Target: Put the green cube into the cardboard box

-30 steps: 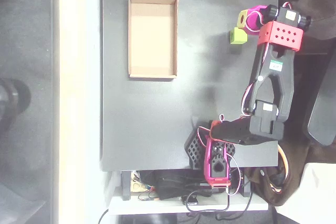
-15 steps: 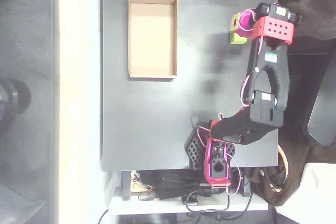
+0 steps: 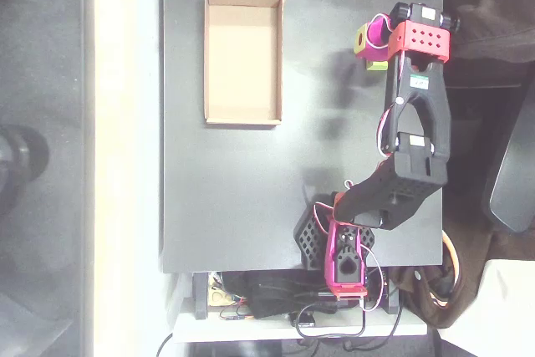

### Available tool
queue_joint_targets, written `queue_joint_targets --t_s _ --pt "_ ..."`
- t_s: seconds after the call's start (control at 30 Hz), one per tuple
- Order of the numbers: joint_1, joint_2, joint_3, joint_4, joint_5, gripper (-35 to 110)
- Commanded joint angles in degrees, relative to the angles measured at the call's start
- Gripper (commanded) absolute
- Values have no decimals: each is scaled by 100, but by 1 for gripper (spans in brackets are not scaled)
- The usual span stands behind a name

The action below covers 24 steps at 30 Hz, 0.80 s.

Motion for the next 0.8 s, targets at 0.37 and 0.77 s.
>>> queue_joint_targets --t_s 0.37,0.77 --pt "-53 -176 -325 70 26 41" --pt "-53 -264 -325 79 26 40"
